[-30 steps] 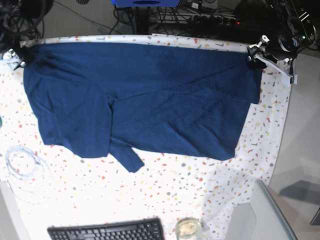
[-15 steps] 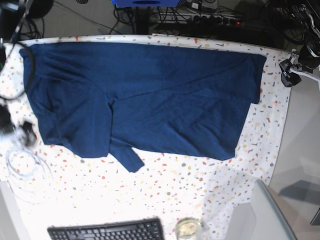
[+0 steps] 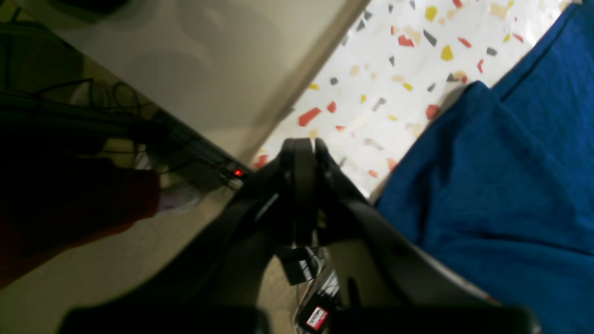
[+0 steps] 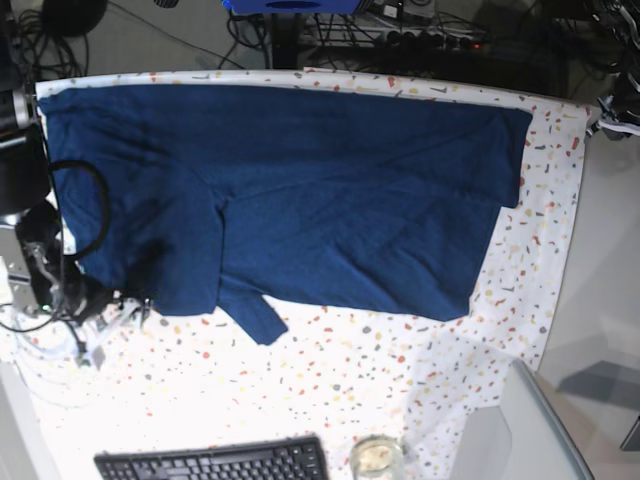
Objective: Layout the t-shirt on the table in an organized manner, then fold the t-shirt properly
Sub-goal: 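Move the right gripper down to the shirt's hanging sleeve and grasp it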
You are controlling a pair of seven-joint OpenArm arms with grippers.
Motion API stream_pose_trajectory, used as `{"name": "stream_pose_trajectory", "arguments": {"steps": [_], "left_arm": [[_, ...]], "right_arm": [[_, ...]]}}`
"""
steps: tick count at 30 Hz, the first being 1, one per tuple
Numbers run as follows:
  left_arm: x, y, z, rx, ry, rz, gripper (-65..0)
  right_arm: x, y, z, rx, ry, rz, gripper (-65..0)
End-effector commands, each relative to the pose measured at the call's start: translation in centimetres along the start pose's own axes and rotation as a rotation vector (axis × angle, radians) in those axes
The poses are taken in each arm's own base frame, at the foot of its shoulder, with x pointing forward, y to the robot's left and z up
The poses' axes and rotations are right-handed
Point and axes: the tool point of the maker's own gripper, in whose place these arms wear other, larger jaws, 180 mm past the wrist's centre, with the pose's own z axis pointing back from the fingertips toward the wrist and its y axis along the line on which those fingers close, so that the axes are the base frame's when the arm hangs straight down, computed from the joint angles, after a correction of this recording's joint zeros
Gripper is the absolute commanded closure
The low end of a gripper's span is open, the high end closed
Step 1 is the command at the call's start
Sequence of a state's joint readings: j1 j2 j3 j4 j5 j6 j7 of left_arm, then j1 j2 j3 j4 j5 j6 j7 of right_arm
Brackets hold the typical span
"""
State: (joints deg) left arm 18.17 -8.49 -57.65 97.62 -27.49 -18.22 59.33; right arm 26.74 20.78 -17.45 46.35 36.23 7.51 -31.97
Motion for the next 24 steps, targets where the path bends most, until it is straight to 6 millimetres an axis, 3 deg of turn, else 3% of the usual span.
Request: {"name": "stream_pose_trajectory", "arguments": {"steps": [1, 12, 14, 19, 24], "left_arm": [[1.3, 0.2, 0.4, 0.003, -0.040, -0.019, 0.0], [0.4, 0.4, -0.1, 0.000, -0.010, -0.002, 0.0], [-0.3, 0.7, -0.4, 0.002, 0.010, 0.012, 0.0], [-0.8, 0.8, -0.7, 0.002, 0.023, 0.020, 0.0], [-0.7, 0.9, -0.6, 0.003, 0.021, 0.021, 0.0]], "right_arm": [[3.1, 0.3, 0.7, 0.009, -0.075, 0.006, -45.5], [3.2, 2.4, 0.0, 0.045, -0.095, 0.005, -43.8], [3.1, 2.7, -0.1, 0.049, -0.094, 0.004, -37.4], [3.3, 2.8, -0.1, 0.053, -0.096, -0.001, -11.3], [3.4, 2.8, -0.1, 0.055, -0.099, -0.004, -0.8]]}}
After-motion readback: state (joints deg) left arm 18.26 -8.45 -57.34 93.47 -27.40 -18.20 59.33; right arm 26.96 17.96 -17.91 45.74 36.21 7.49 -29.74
